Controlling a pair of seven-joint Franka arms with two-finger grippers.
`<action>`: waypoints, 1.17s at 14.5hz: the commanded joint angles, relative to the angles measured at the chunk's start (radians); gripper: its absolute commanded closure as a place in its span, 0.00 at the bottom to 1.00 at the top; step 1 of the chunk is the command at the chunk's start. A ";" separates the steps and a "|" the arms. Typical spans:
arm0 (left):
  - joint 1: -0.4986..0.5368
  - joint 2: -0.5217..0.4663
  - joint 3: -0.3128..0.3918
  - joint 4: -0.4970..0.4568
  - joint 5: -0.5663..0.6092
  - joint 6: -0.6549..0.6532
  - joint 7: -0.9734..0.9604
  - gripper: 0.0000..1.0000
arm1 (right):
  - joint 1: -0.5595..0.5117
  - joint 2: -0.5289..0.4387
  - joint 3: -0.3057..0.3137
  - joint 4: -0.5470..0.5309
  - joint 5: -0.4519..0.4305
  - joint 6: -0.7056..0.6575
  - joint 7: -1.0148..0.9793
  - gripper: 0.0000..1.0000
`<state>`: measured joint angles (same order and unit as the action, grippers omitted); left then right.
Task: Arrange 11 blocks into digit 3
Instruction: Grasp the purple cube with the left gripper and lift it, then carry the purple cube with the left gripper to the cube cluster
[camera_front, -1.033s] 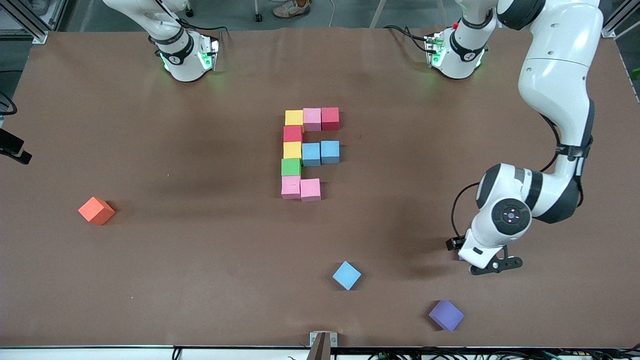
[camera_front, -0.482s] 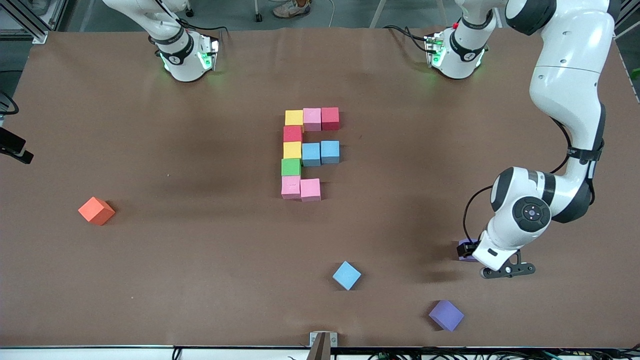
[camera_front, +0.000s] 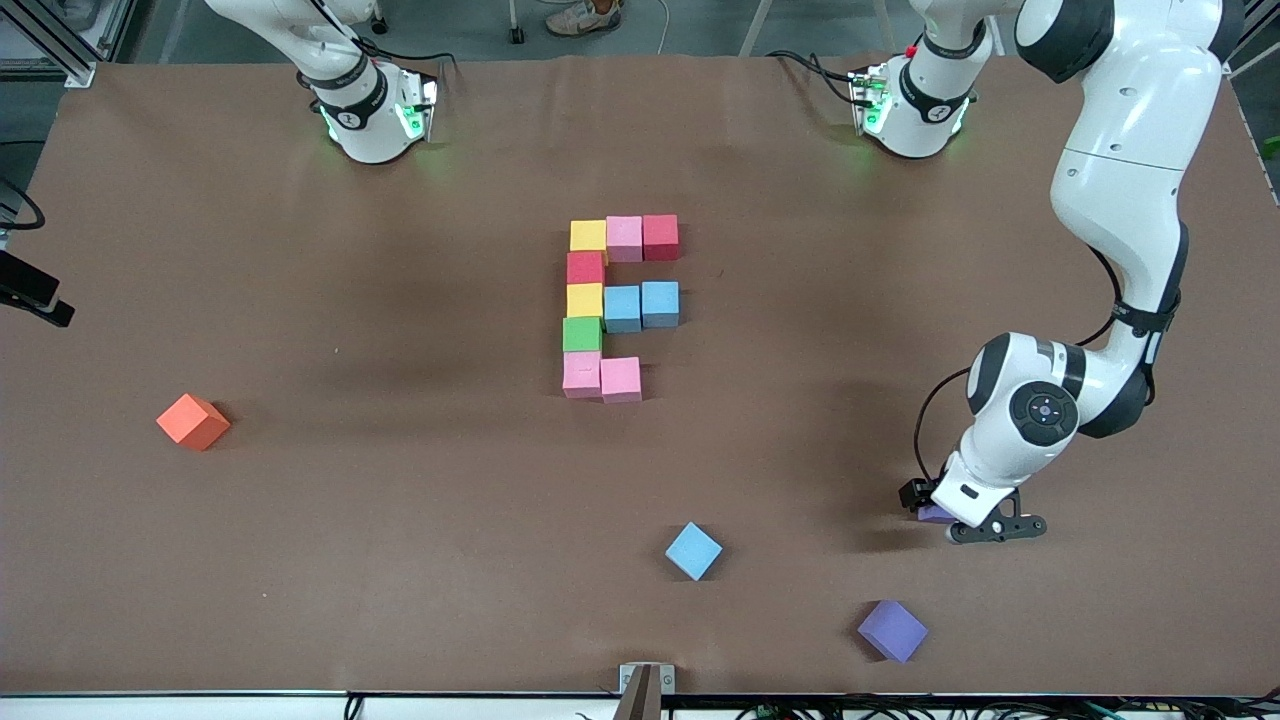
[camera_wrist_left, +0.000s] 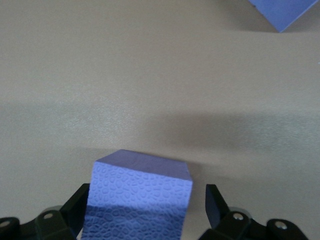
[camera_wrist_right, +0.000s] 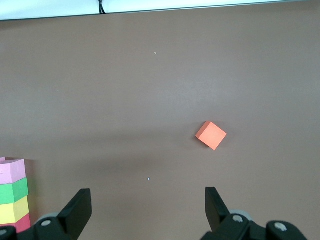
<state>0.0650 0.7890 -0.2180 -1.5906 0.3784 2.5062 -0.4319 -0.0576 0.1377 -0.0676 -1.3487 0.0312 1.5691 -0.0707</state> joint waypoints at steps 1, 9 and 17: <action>0.009 -0.025 -0.011 -0.020 -0.003 0.011 -0.021 0.52 | -0.002 -0.006 0.006 -0.013 -0.004 0.005 0.006 0.00; -0.013 -0.103 -0.090 0.020 -0.013 -0.240 -0.360 0.74 | -0.005 -0.003 0.005 -0.012 -0.007 0.037 0.003 0.00; -0.226 -0.140 -0.113 0.047 -0.018 -0.342 -1.239 0.74 | 0.068 -0.021 -0.021 -0.067 -0.025 0.062 -0.003 0.00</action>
<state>-0.1163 0.6554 -0.3388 -1.5585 0.3703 2.1880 -1.5131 -0.0239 0.1429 -0.0680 -1.3850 0.0288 1.6252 -0.0708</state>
